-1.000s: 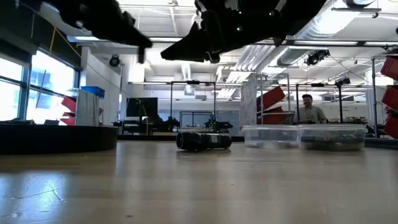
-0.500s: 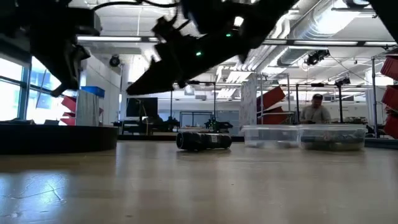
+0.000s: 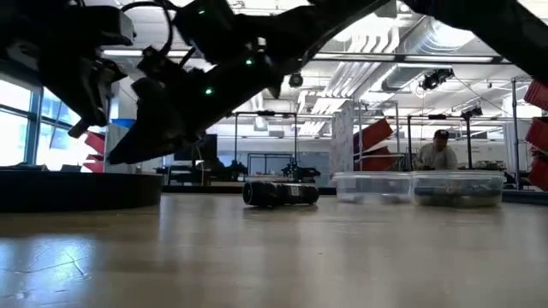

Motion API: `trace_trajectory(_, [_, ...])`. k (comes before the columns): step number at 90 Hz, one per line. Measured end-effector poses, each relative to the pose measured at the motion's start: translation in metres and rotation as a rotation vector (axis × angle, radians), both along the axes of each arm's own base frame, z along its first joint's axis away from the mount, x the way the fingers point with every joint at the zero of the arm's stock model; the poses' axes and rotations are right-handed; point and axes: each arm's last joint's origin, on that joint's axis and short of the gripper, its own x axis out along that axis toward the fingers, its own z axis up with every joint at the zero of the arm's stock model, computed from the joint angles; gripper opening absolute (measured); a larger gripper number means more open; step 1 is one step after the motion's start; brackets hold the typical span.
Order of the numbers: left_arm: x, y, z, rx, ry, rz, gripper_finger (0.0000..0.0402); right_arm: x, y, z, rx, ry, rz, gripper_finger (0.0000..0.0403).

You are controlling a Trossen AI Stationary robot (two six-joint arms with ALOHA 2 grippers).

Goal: Insert battery
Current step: Insert the black battery into the black wall clock battery compartment

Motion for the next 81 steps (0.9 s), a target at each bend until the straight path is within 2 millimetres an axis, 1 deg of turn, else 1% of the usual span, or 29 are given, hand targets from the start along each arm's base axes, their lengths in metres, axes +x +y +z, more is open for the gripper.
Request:
trace_trajectory(9, [0.000, -0.001, 0.000, -0.015, 0.008, -0.030, 0.0025, 0.002, 0.000, -0.001, 0.003, 0.080, -0.005, 0.0148])
trace_trajectory(19, [0.001, -0.001, 0.000, -0.013, 0.008, -0.049, 0.0029, -0.001, 0.000, 0.001, -0.025, 0.149, 0.007, 0.0148])
trace_trajectory(28, [0.004, -0.002, 0.000, -0.020, -0.011, -0.071, 0.0028, -0.004, -0.005, 0.007, -0.113, 0.213, 0.000, 0.0148])
trace_trajectory(38, [0.008, -0.004, 0.001, -0.023, -0.041, -0.110, 0.0027, -0.009, -0.017, 0.016, -0.243, 0.313, -0.018, 0.0148])
trace_trajectory(46, [0.012, -0.004, 0.001, 0.016, -0.069, -0.128, 0.0028, -0.014, -0.024, 0.021, -0.319, 0.394, -0.033, 0.0148])
trace_trajectory(54, [0.018, -0.001, 0.002, 0.100, -0.106, -0.124, 0.0028, -0.021, -0.027, 0.027, -0.336, 0.473, -0.022, 0.0148])
trace_trajectory(70, [0.036, 0.004, 0.001, 0.213, -0.183, -0.136, 0.0027, -0.041, -0.019, 0.041, -0.341, 0.595, 0.015, 0.0148])
trace_trajectory(81, [0.052, 0.005, -0.003, 0.257, -0.216, -0.179, 0.0028, -0.048, -0.004, 0.053, -0.345, 0.568, 0.041, 0.0139])
